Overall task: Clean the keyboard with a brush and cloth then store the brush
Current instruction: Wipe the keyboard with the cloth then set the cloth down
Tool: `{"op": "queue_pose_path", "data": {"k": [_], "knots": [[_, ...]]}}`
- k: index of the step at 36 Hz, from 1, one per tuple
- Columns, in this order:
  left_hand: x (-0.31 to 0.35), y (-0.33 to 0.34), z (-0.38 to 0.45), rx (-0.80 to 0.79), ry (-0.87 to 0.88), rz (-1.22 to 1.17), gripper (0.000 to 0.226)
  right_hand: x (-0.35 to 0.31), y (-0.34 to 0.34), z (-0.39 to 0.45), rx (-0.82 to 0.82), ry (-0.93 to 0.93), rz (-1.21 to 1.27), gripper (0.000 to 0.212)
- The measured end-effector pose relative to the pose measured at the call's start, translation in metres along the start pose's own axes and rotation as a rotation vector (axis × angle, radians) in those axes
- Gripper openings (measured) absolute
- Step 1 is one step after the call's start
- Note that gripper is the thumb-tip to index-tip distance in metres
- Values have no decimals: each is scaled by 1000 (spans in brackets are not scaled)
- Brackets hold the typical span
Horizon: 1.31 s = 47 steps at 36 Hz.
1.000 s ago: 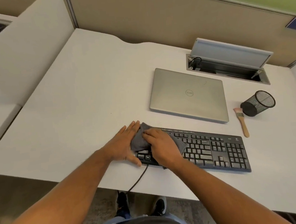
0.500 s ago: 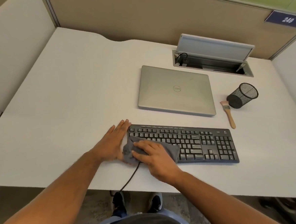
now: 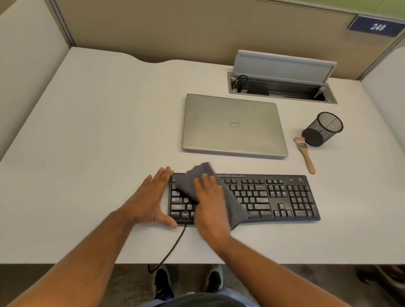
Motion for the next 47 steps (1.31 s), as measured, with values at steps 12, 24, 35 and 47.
{"op": "queue_pose_path", "data": {"k": [12, 24, 35, 47], "knots": [[6, -4, -2, -14, -30, -30, 159, 75, -29, 30, -66, 2, -213, 73], [12, -7, 2, -45, -61, -6, 161, 81, -27, 0, -74, 234, -209, 63], [20, -12, 4, -91, -166, 207, 164, 85, -32, 6, -216, -24, -341, 65], [44, -9, 16, -161, -220, 380, 164, 239, -80, -14, -64, 535, -297, 59]]}}
Point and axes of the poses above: each hand's wrist, its own z-axis towards the middle knuckle, its own y-axis out of the palm, x = y × z, the point moved 5 cm from there along z, towards the middle knuckle, and after that the axes turned 10 degrees about -z, right-handed, at the moved point
